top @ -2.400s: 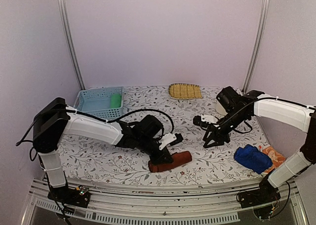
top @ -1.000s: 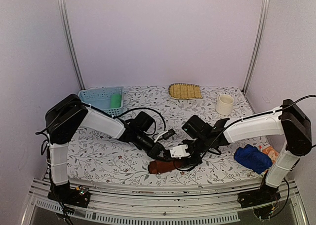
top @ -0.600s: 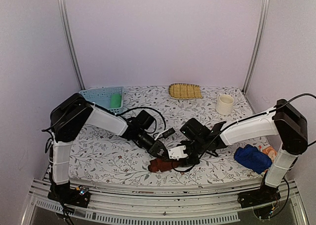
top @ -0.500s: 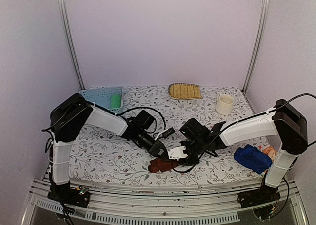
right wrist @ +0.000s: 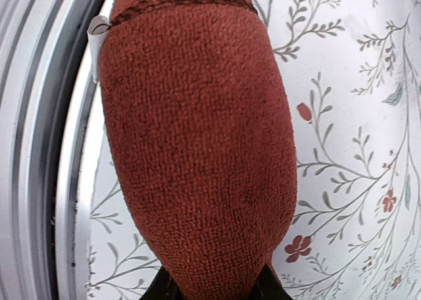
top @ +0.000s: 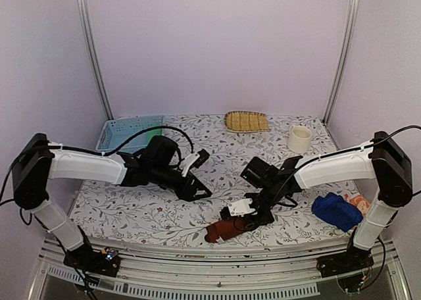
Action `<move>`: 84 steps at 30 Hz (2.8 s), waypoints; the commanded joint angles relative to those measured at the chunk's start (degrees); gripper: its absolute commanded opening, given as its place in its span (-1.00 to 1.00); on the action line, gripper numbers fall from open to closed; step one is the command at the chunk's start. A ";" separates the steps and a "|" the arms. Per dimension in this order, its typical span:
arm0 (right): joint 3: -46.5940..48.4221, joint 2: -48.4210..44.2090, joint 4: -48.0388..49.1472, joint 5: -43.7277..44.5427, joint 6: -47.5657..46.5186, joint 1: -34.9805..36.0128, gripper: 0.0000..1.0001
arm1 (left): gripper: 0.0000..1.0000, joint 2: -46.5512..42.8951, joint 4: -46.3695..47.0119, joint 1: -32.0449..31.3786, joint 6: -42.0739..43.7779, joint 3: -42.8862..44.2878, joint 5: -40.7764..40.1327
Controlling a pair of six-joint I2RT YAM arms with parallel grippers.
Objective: Roll the towels
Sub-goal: Roll the towel at the center of the board, then pick up the towel from the center of the board.
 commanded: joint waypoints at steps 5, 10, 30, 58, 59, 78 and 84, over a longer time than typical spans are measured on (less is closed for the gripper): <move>4.29 4.58 -18.06 -10.23 4.53 0.53 -0.79 | 0.00 -18.09 1.80 -9.40 2.60 -10.79 -23.70; 10.15 10.76 -23.08 -14.78 5.07 -1.64 -0.79 | -0.10 -22.73 0.92 -18.14 3.91 -14.51 -34.72; 28.97 31.87 -39.46 -29.05 1.71 -10.58 -0.76 | 0.09 5.95 -14.31 -38.51 20.17 7.75 -56.81; 32.34 39.17 -44.09 -38.26 -0.37 -13.74 -0.64 | 0.08 20.83 -9.14 -37.56 32.50 12.04 -60.49; 32.40 39.35 -44.29 -38.79 -0.52 -13.76 -0.64 | 0.09 21.04 -8.85 -37.47 32.64 11.94 -60.42; 31.62 33.79 -45.98 -41.07 -1.58 -13.87 -0.24 | -0.65 22.00 -8.35 -35.75 32.60 12.25 -57.79; 29.52 26.06 -47.47 -38.39 -2.86 -15.11 0.08 | -0.91 19.25 -8.16 -34.79 31.55 11.34 -56.74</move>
